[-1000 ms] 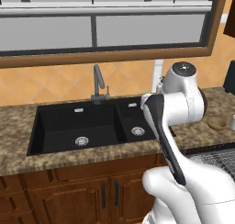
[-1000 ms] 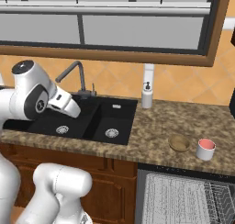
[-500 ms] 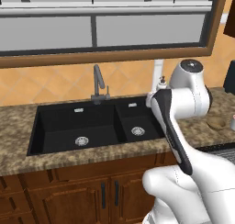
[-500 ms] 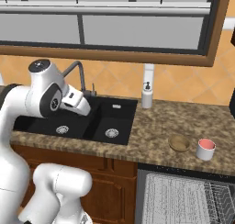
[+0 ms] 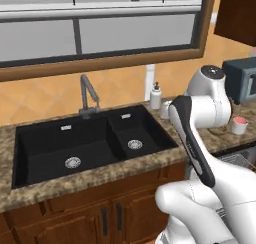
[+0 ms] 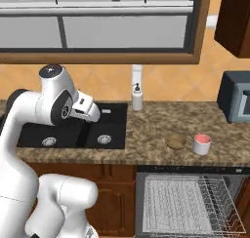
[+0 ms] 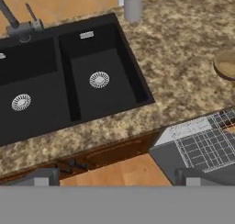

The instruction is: Pick up the cup and bowl from the counter, place them in the dishwasher, and close the dishwasher door.

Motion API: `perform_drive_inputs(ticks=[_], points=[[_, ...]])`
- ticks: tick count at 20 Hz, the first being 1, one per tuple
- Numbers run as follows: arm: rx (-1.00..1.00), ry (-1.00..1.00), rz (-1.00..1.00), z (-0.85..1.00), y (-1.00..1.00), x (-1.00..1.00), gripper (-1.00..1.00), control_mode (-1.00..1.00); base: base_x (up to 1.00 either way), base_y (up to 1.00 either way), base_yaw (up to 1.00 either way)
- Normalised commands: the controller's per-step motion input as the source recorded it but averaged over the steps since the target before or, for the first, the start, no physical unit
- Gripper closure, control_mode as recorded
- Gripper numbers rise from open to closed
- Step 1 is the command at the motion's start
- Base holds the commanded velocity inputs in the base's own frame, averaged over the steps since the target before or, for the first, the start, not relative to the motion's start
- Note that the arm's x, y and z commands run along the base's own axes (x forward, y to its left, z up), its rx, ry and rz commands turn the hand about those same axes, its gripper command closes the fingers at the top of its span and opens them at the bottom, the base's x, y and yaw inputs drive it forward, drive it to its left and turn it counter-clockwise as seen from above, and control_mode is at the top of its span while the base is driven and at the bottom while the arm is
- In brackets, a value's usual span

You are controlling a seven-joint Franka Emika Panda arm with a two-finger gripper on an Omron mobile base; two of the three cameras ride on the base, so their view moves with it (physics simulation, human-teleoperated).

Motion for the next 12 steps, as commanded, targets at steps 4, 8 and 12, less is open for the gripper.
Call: perform_drive_inputs(ticks=[4,8,12], points=[[0.0,0.0,0.0,0.0,0.0,0.0,-1.0,1.0,0.02,0.53,-0.84],[0.0,0.0,0.0,0.0,0.0,0.0,-1.0,1.0,0.0,0.67,-0.77],[0.0,0.0,0.0,0.0,0.0,0.0,-1.0,1.0,0.14,0.46,-0.62]])
